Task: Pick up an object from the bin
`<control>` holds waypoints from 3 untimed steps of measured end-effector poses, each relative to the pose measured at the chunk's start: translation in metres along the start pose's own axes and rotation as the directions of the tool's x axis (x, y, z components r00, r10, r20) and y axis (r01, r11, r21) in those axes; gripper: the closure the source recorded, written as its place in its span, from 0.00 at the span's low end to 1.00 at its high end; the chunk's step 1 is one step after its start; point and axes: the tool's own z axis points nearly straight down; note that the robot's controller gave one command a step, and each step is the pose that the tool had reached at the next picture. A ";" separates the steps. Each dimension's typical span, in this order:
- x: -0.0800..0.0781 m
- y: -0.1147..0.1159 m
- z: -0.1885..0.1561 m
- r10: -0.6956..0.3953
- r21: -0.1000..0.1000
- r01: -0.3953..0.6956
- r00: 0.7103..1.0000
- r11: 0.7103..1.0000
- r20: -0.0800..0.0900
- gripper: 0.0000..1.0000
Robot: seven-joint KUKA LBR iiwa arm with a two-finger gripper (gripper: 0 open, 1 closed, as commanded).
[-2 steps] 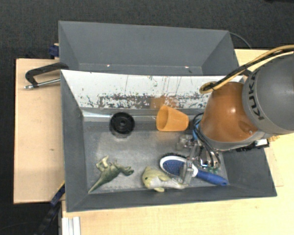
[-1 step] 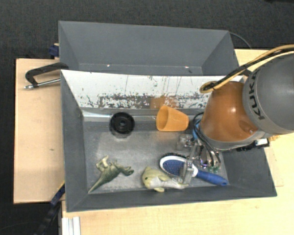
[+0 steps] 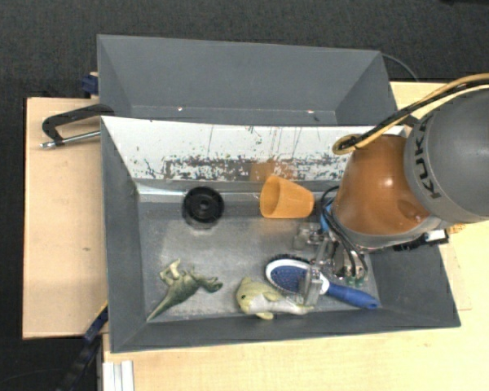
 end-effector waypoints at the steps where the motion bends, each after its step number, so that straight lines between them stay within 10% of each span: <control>1: -0.001 0.000 0.000 0.001 -0.001 -0.001 1.000 1.000 0.002 1.00; 3: -0.004 0.002 -0.083 -0.001 -0.003 0.001 1.000 1.000 0.008 1.00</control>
Offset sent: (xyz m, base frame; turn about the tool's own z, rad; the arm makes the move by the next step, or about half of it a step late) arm 0.0000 0.0000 0.0000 0.0000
